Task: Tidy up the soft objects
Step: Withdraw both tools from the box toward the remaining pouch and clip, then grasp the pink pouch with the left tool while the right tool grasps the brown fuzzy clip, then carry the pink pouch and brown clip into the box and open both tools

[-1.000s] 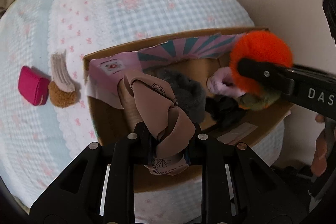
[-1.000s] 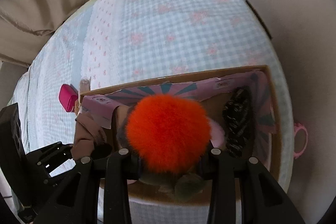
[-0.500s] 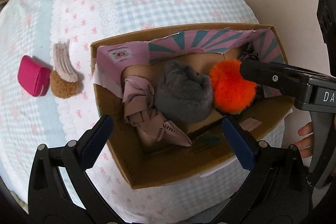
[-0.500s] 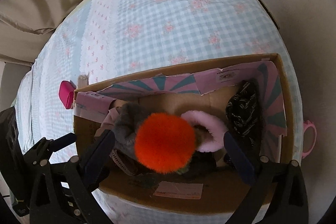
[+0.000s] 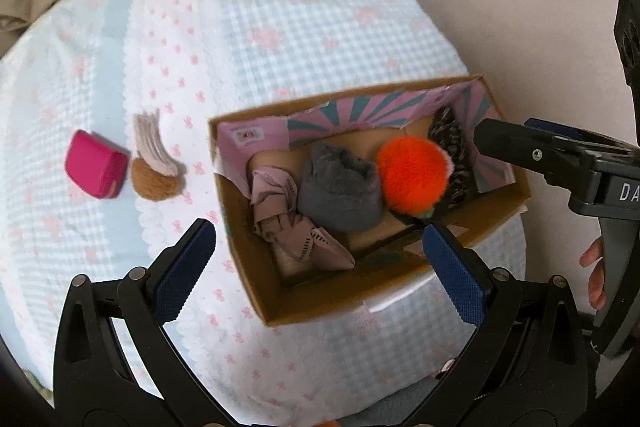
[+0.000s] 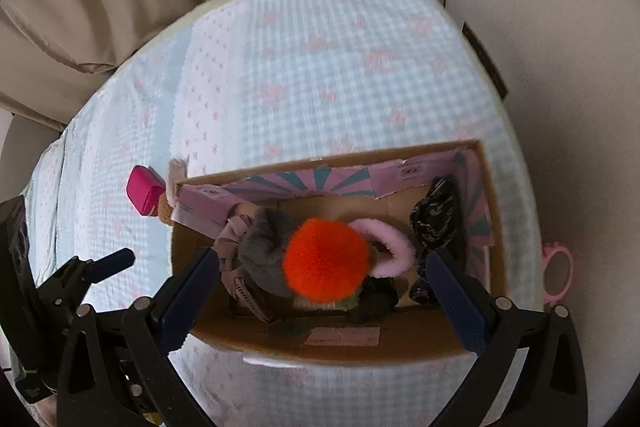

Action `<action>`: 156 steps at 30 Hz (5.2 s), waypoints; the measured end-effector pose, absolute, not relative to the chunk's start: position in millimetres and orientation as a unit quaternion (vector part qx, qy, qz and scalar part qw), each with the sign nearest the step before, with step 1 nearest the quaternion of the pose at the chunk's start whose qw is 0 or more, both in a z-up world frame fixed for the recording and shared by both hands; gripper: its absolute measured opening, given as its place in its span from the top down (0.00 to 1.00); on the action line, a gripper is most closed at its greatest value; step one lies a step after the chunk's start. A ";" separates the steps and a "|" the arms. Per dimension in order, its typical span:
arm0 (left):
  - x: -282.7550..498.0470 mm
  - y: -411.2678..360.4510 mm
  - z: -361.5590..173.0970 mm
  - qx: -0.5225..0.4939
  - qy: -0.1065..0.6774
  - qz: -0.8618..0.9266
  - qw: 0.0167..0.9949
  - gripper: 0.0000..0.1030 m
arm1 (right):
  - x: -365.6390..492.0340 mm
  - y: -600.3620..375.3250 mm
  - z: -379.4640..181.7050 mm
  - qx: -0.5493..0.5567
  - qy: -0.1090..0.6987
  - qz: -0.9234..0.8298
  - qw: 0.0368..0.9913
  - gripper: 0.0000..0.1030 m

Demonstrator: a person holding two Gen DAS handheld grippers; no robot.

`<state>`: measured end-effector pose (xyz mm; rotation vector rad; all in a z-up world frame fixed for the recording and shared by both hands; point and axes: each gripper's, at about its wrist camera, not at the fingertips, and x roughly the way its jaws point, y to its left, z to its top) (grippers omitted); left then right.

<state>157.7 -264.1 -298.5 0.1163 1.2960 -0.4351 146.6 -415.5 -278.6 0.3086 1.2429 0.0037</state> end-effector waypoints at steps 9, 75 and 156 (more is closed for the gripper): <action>132.2 -229.5 -220.3 0.046 0.535 -0.194 0.821 0.00 | 112.3 -381.2 -200.0 0.098 0.527 -0.012 0.844 0.00; 272.3 -25.3 -418.7 0.339 0.411 -0.378 0.757 0.00 | 235.3 -149.5 -412.6 0.271 0.521 -0.121 0.800 0.05; 125.2 -105.5 -124.6 0.104 0.443 -0.245 0.856 0.49 | 73.1 -280.6 -130.5 0.143 0.434 -0.042 0.888 0.54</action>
